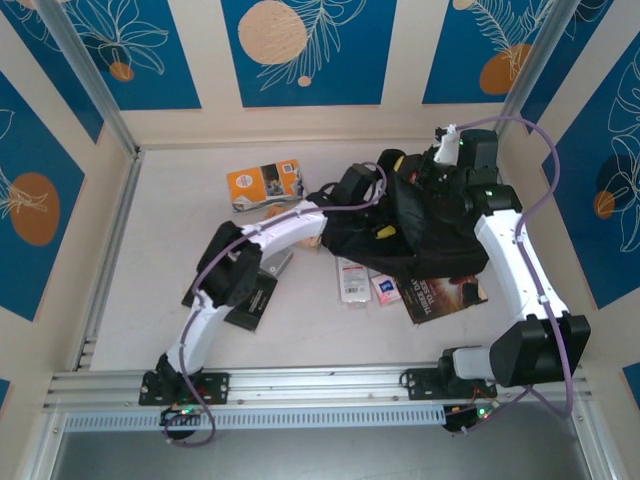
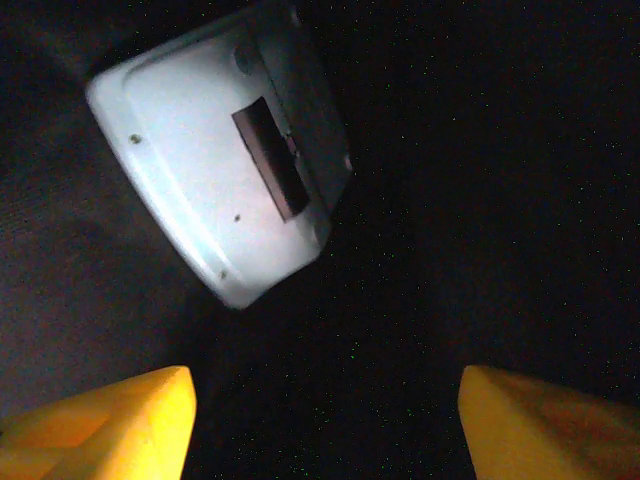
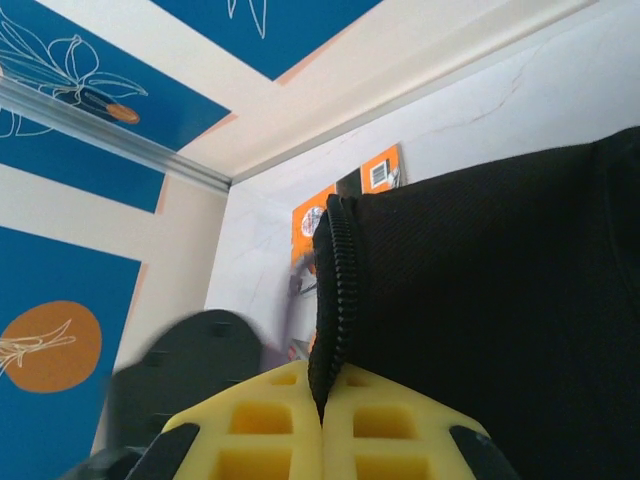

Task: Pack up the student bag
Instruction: Place the calculator in the student bag, then move the personal item from the bottom-center of the table.

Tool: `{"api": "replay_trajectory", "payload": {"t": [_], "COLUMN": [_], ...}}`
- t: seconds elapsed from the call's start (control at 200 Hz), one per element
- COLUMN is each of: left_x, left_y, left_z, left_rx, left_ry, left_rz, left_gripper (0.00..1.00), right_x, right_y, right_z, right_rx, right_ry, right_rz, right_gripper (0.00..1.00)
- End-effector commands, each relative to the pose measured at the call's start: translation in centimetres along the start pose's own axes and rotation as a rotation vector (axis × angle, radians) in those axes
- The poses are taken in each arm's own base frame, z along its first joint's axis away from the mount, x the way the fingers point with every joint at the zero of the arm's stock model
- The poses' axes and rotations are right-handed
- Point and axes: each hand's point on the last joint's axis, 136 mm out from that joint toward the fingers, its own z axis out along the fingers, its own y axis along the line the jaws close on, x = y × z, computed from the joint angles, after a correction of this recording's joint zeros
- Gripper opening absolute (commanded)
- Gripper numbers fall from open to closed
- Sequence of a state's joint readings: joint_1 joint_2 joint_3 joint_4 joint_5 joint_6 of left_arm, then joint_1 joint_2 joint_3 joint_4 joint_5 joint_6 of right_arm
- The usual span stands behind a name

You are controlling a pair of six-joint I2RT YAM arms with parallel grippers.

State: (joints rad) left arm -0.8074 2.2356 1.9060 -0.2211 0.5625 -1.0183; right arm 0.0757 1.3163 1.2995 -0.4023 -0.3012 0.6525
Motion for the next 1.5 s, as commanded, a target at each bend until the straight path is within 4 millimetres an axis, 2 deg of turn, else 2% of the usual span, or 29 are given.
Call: {"api": "replay_trajectory", "payload": {"t": [0.0, 0.12, 0.23, 0.365, 0.465, 0.555, 0.63, 0.705, 0.825, 1.025, 1.175, 1.32, 1.49], "left_x": [1.2, 2.6, 3.7, 6.2, 9.3, 12.5, 14.3, 16.2, 18.0, 18.6, 18.1, 17.2, 15.9], "left_y": [-3.2, -3.4, -1.9, 0.9, 3.6, 6.1, 7.7, 8.4, 8.7, 8.4, 6.9, 6.0, 6.8], "left_z": [-6.0, -9.3, -13.2, -17.6, -18.6, -17.8, -17.0, -15.2, -12.4, -8.8, -5.5, -2.6, 0.0], "left_rx": [-0.038, -0.091, -0.221, -0.358, -0.415, -0.471, -0.54, -0.544, -0.599, -0.683, -0.66, -0.643, -0.684], "left_ry": [-0.006, -0.033, -0.099, -0.154, -0.072, 0.024, 0.051, 0.109, 0.203, 0.301, 0.323, 0.319, 0.322], "left_rz": [0.185, 0.244, 0.281, 0.327, 0.308, 0.308, 0.34, 0.369, 0.459, 0.599, 0.666, 0.685, 0.72], "left_gripper": [0.7, 0.7, 0.69, 0.69, 0.68, 0.69, 0.71, 0.72, 0.73, 0.73, 0.73, 0.72, 0.74], "right_x": [-0.7, -0.7, -0.7, -0.4, -0.2, -0.2, -0.3, -0.3, -0.1, 0.0, -0.4, -1.5, -2.3], "right_y": [-1.2, -2.0, -2.0, -1.9, -1.8, -1.9, -1.9, -2.0, -2.1, -2.5, -2.9, -4.4, -4.8], "right_z": [-0.6, -0.7, -1.0, -1.0, -0.9, -0.8, -0.7, -0.7, -0.6, -0.9, -1.4, -2.1, -2.5], "right_rx": [0.069, 0.113, 0.126, 0.135, 0.143, 0.162, 0.171, 0.174, 0.175, 0.189, 0.214, 0.268, 0.247], "right_ry": [-0.057, -0.069, -0.075, -0.073, -0.069, -0.071, -0.076, -0.078, -0.077, -0.092, -0.12, -0.171, -0.196], "right_rz": [-0.031, -0.032, -0.049, -0.076, -0.094, -0.102, -0.103, -0.104, -0.103, -0.106, -0.109, -0.068, -0.006], "right_gripper": [0.0, 0.0, 0.0, 0.0, 0.0, 0.0, 0.0, 0.0, 0.0, 0.0, 0.0, 0.0, 0.0]}}
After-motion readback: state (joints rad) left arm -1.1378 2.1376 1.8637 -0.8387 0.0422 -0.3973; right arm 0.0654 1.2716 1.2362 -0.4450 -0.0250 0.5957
